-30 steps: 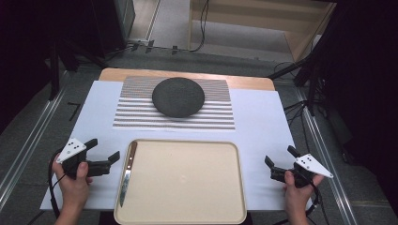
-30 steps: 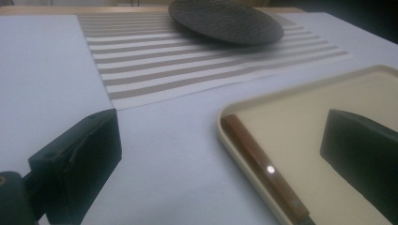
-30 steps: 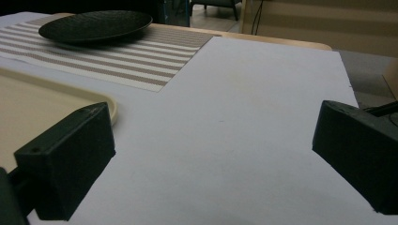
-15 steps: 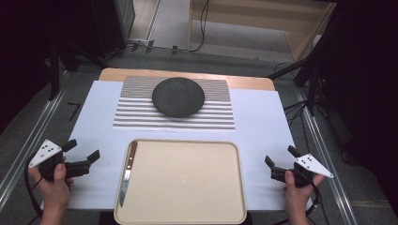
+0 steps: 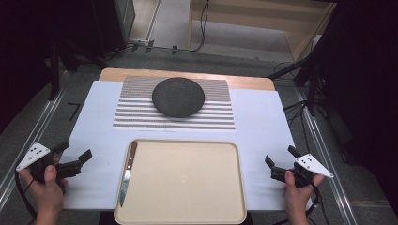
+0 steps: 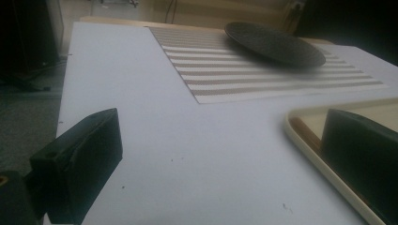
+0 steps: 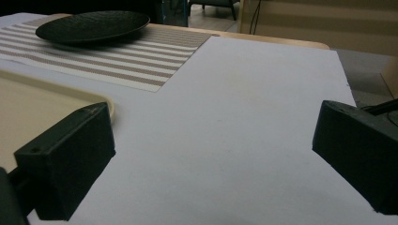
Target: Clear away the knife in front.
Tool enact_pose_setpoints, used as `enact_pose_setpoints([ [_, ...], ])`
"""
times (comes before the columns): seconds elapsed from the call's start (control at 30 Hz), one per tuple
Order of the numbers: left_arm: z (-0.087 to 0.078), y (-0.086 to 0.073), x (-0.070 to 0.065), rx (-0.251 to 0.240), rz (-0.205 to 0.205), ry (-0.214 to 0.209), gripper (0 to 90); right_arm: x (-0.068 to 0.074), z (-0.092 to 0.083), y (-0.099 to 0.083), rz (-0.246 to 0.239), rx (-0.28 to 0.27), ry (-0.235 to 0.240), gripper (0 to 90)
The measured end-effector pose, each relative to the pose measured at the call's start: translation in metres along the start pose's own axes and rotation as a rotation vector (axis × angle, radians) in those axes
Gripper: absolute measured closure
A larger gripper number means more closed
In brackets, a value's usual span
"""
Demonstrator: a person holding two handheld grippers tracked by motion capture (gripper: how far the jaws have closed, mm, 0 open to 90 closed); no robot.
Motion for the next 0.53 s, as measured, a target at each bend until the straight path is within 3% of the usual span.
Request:
enact_pose_setpoints([
  [0.53, 0.0044, -0.0023, -0.0045, 0.012, 0.031, 0.009, 0.0, -0.0006, 0.0003, 0.0, 0.002, 0.002, -0.005, 0.0],
])
Point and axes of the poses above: each handheld gripper's, and its own axes: z roughly forward along the jaws, y roughly out of its top, x roughly to its left, the point moved 2 cm from there along z, roughly forward along the jaws, and after that the axes turned 15 degrees about y, right-handed, at the moved point
